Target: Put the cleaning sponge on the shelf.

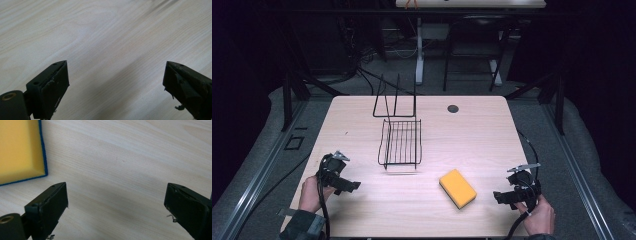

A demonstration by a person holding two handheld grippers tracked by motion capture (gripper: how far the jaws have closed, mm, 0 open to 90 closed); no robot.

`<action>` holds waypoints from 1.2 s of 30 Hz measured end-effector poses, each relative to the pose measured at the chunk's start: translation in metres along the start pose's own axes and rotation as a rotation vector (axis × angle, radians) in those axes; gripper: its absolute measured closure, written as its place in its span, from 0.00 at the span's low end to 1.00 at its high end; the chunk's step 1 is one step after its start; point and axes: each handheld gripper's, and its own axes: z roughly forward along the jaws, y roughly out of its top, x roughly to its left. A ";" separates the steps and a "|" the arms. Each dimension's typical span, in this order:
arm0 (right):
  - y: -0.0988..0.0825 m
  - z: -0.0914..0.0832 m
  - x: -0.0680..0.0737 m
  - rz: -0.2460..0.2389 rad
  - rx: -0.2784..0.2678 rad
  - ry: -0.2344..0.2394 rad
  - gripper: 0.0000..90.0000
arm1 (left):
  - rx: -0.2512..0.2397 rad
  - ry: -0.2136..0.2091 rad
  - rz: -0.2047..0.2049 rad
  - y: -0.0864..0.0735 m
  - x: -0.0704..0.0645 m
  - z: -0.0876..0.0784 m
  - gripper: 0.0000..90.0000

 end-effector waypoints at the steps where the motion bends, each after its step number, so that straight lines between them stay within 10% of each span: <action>1: 0.001 0.000 0.001 -0.006 0.004 0.002 0.05 | 0.000 -0.001 -0.001 0.000 0.000 0.000 0.07; 22: 0.011 -0.007 0.024 -0.065 -0.035 0.055 0.00 | -0.003 -0.008 -0.004 0.000 0.002 -0.001 0.07; 36: 0.032 0.003 0.073 -0.211 -0.022 0.175 0.00 | 0.000 0.001 -0.007 0.001 0.001 0.000 0.07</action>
